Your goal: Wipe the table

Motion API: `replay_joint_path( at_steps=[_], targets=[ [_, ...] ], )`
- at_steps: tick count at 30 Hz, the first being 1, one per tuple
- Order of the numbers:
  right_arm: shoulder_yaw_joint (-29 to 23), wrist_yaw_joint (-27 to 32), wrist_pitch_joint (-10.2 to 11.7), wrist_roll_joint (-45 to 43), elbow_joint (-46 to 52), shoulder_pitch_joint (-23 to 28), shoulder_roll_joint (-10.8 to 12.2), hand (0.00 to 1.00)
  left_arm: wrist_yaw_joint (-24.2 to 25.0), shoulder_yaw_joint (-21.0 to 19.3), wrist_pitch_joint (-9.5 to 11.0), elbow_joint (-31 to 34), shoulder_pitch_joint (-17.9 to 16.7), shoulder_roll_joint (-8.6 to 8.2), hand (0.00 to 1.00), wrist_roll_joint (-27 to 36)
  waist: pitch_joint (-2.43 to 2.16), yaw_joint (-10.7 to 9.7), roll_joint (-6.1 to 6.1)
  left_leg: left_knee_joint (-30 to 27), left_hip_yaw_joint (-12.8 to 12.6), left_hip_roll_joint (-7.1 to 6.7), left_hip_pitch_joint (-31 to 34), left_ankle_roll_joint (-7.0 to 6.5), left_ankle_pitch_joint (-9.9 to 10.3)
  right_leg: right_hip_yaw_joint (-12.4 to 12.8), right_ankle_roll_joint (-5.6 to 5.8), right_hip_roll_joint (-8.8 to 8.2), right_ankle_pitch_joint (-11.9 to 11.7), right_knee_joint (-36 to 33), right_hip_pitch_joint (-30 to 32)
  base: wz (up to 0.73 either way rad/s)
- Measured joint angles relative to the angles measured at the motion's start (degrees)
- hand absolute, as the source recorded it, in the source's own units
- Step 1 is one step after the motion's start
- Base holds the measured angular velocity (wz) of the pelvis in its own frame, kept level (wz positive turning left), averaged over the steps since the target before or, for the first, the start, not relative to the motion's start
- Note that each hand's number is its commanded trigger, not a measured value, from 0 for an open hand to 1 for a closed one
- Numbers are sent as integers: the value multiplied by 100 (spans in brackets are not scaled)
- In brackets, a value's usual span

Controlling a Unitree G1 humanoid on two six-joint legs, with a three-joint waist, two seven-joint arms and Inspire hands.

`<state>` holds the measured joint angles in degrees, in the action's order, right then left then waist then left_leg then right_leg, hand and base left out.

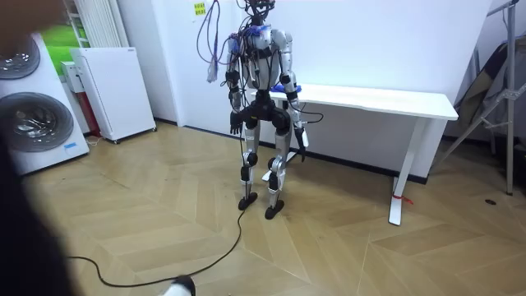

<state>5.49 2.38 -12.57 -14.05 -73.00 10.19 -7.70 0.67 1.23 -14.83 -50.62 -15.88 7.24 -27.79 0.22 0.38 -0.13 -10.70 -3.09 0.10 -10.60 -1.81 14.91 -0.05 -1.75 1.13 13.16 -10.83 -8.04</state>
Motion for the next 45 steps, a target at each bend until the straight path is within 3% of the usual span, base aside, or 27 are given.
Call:
replay_joint_path(
  at_steps=[18,22,27,32,34,36,41,45],
  targets=[
    [-4,-5,7,21,14,-7,0,0,3,9,9,-124,-21,-2,0,9,6,-10,14,6,1,1,-30,0,0,44,0,0,0,-3,-20,0],
    [-22,90,6,473,-13,-10,0,0,2,-30,15,-353,24,-3,0,12,8,-8,6,7,19,0,-22,0,0,56,0,1,0,7,-14,0],
    [-740,430,10,1555,-75,12,-3,0,-2,-337,-5,-448,-12,3,0,19,10,-157,0,9,7,-1,-15,0,0,56,1,-22,2,16,-20,2],
    [-2334,878,60,3891,-206,109,-129,0,1,-1023,-20,-266,-57,31,0,2,15,-479,-34,24,3,3,-1,0,0,41,0,-7,4,26,-15,2],
    [-3087,1078,59,4424,-222,134,-207,0,2,-1398,-14,-128,-61,33,0,-18,14,-589,-53,36,-6,6,-20,0,0,86,-3,-1,11,22,-12,-9],
    [-3867,1364,60,4824,-48,130,-423,0,-2,-1748,-11,1,-43,95,0,-69,-2,-692,-89,44,-59,1,-53,0,0,117,-2,-2,11,6,-7,-20],
    [-4173,2038,187,4979,483,-42,-905,0,-6,-1893,17,6,139,359,0,-47,-7,-791,-167,50,-160,-37,-36,0,0,158,9,16,5,-25,28,-9],
    [-4108,2617,310,4411,1451,-408,-954,0,-6,-1714,123,-12,191,407,0,-11,3,-781,-220,45,-232,-40,74,-1,0,234,37,27,-10,-103,217,-11]
  ],
)
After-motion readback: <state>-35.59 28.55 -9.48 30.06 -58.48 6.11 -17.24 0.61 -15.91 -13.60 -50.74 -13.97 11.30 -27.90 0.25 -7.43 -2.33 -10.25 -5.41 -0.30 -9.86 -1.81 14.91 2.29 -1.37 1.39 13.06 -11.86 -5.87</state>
